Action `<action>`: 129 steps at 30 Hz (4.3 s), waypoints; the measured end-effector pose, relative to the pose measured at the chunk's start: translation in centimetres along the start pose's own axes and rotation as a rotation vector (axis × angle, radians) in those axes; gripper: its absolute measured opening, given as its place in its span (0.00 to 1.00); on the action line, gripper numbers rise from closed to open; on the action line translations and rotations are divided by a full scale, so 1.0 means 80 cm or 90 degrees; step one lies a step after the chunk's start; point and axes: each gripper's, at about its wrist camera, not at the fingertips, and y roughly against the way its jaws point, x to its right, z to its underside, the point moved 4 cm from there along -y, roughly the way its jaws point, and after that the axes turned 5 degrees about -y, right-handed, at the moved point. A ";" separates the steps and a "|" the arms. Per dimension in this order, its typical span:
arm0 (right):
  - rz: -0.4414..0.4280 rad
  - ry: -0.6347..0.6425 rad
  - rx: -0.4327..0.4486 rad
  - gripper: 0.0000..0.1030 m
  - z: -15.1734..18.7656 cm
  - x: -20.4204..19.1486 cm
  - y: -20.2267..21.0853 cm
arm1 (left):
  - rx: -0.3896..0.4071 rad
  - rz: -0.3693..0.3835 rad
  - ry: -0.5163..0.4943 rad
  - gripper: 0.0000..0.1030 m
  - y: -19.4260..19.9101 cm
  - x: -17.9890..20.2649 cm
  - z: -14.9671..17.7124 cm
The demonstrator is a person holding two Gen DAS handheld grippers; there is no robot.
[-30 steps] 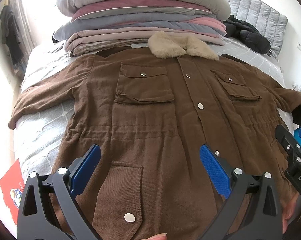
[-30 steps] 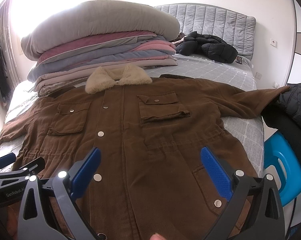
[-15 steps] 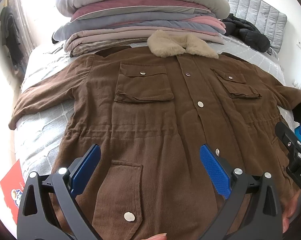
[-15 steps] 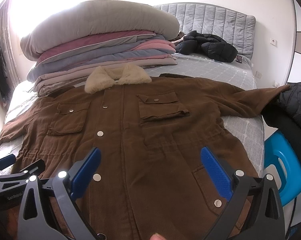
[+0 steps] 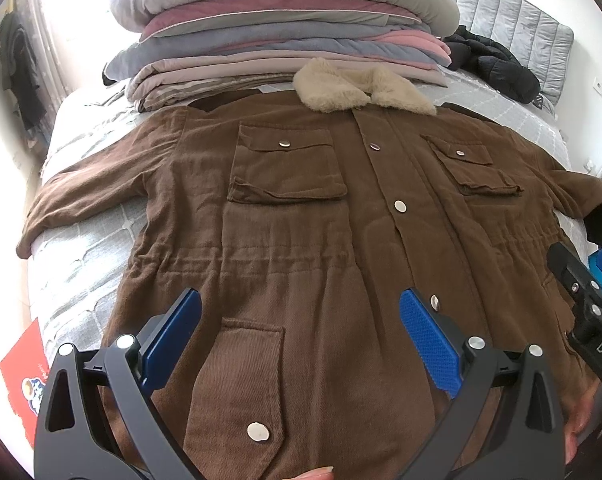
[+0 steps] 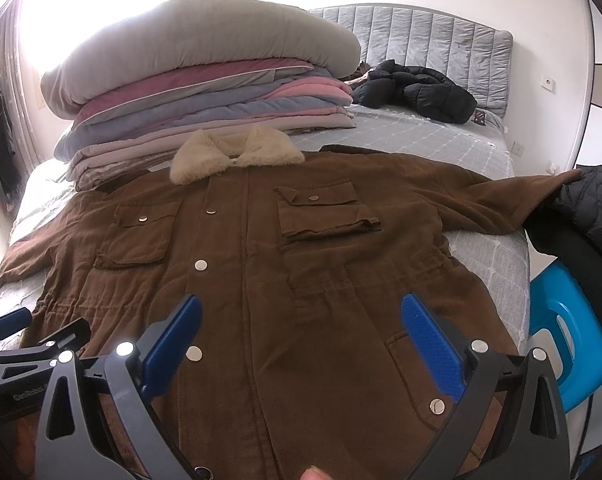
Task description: Fold large clothes
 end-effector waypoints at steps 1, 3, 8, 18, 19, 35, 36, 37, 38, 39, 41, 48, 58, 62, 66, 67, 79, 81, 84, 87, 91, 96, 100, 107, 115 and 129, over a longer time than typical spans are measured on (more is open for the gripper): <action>0.001 0.000 0.000 0.93 0.000 0.000 0.000 | -0.001 0.003 0.001 0.93 -0.001 0.000 0.000; 0.005 0.002 -0.001 0.93 0.000 0.001 -0.002 | 0.001 0.005 -0.003 0.93 -0.002 0.003 0.000; 0.025 0.004 -0.022 0.93 0.007 0.004 -0.015 | -0.010 -0.009 0.006 0.93 -0.011 -0.001 0.002; 0.027 0.016 -0.048 0.93 0.018 -0.002 -0.023 | -0.008 -0.013 0.014 0.93 -0.009 -0.002 0.002; 0.028 0.015 -0.048 0.93 0.018 -0.002 -0.023 | -0.007 -0.012 0.014 0.93 -0.007 -0.001 0.001; -0.007 0.024 -0.049 0.93 0.015 -0.016 -0.014 | -0.012 -0.012 -0.001 0.93 -0.011 0.006 0.003; -0.010 0.024 -0.046 0.93 0.013 -0.017 -0.012 | -0.010 -0.012 -0.005 0.93 -0.009 0.007 0.003; -0.014 0.026 -0.042 0.93 0.011 -0.019 -0.009 | -0.008 -0.013 -0.008 0.93 -0.008 0.008 0.004; -0.018 0.028 -0.039 0.93 0.011 -0.020 -0.006 | -0.007 -0.013 -0.011 0.93 -0.007 0.009 0.004; -0.021 0.030 -0.036 0.93 0.010 -0.020 -0.005 | -0.007 -0.012 -0.013 0.93 -0.006 0.010 0.004; -0.024 0.030 -0.039 0.93 0.010 -0.021 -0.005 | -0.007 -0.004 -0.009 0.93 -0.004 0.009 0.003; -0.025 0.019 -0.017 0.93 0.002 -0.016 0.005 | 0.012 0.007 -0.015 0.93 0.009 0.015 0.003; -0.020 0.005 -0.007 0.93 -0.001 -0.009 0.009 | 0.056 -0.020 -0.038 0.93 0.028 0.023 0.001; -0.016 0.004 -0.004 0.93 0.000 -0.008 0.009 | 0.064 -0.020 -0.039 0.93 0.032 0.023 0.000; -0.015 0.004 -0.002 0.93 -0.001 -0.009 0.009 | 0.065 -0.020 -0.035 0.93 0.032 0.021 0.000; -0.014 0.005 -0.001 0.93 -0.001 -0.009 0.009 | 0.066 -0.019 -0.034 0.93 0.033 0.021 0.000; -0.014 0.005 0.001 0.93 -0.001 -0.008 0.009 | 0.079 -0.020 -0.037 0.93 0.039 0.023 -0.001; -0.014 0.007 0.001 0.93 -0.002 -0.008 0.009 | 0.076 -0.018 -0.037 0.93 0.038 0.023 -0.001; -0.010 0.014 -0.004 0.93 0.000 -0.009 0.007 | 0.068 -0.013 -0.037 0.93 0.035 0.023 0.000; -0.010 0.019 -0.020 0.93 0.003 -0.011 0.002 | 0.058 -0.011 -0.037 0.93 0.030 0.023 0.001; -0.010 0.021 -0.041 0.93 0.008 -0.013 -0.005 | 0.043 -0.005 -0.030 0.93 0.024 0.022 0.004; -0.001 0.026 -0.045 0.93 0.009 -0.014 -0.006 | 0.036 -0.003 -0.029 0.93 0.019 0.021 0.005; 0.004 0.027 -0.049 0.93 0.010 -0.012 -0.008 | 0.028 0.000 -0.027 0.93 0.015 0.022 0.007; 0.014 0.035 -0.047 0.93 0.010 -0.014 -0.008 | 0.026 -0.001 -0.027 0.93 0.015 0.023 0.007; 0.017 0.037 -0.045 0.93 0.010 -0.014 -0.007 | 0.027 -0.001 -0.028 0.93 0.015 0.023 0.007; 0.013 0.032 -0.046 0.93 0.008 -0.013 -0.008 | 0.020 -0.001 -0.024 0.93 0.011 0.020 0.010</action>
